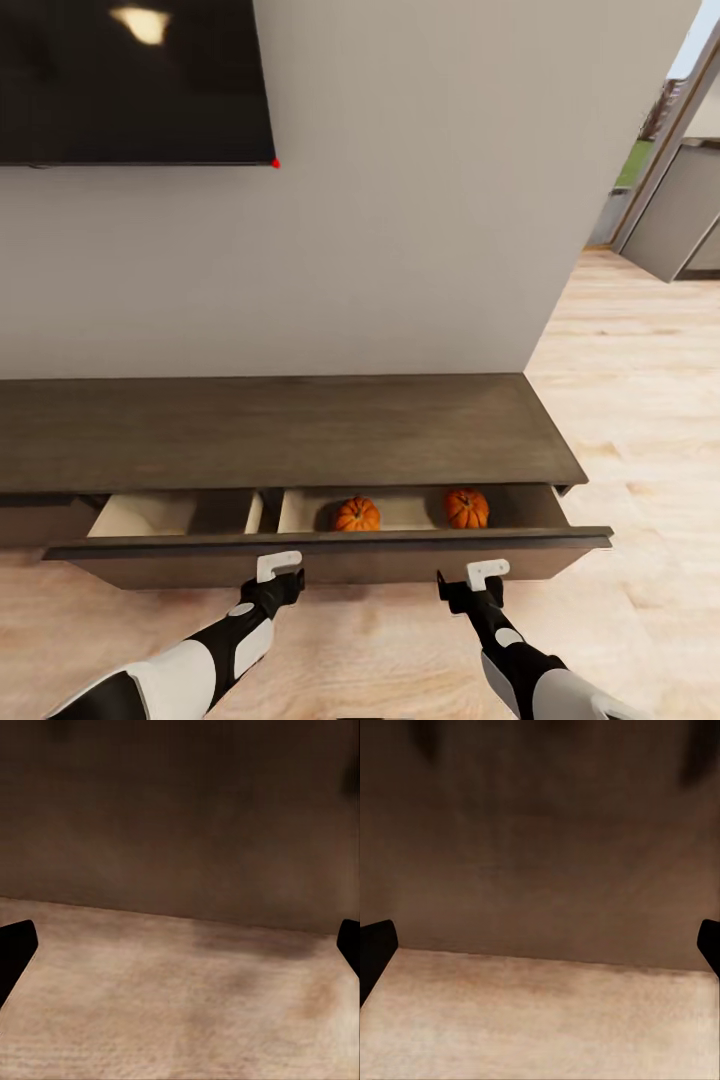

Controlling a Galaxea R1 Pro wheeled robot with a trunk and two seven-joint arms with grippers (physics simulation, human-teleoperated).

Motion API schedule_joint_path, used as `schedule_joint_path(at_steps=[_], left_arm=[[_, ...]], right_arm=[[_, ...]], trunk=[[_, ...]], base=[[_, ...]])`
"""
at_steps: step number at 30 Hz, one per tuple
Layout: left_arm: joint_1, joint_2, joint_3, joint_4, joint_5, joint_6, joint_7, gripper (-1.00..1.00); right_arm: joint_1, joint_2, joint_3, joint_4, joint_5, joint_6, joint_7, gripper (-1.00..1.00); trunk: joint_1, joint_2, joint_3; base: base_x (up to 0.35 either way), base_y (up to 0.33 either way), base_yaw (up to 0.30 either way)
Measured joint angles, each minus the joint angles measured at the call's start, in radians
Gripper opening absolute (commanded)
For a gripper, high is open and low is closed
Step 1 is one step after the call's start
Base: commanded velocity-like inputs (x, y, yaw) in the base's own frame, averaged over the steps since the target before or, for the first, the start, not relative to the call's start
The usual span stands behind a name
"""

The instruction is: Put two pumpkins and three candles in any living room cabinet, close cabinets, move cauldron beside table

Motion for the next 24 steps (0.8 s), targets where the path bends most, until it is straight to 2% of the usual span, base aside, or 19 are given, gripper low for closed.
schedule_joint_path(at_steps=[14,17,24], left_arm=[[0.000,0.000,0.000,0.000,0.001,-0.001,0.000,1.00],[0.030,0.000,-0.003,-0.003,-0.011,-0.067,-0.001,1.00],[0.035,0.000,-0.005,-0.004,-0.012,-0.078,-0.001,1.00]], right_arm=[[0.000,0.000,0.000,0.000,0.000,0.000,0.000,1.00],[0.000,0.005,0.001,0.000,0.000,0.000,0.000,1.00],[0.000,0.019,0.000,-0.001,0.003,0.000,0.001,1.00]], trunk=[[0.000,0.000,0.000],[0.000,0.000,0.000],[0.000,0.000,0.000]], base=[[0.328,0.000,0.000],[0.105,0.000,0.000],[0.011,0.000,0.000]])
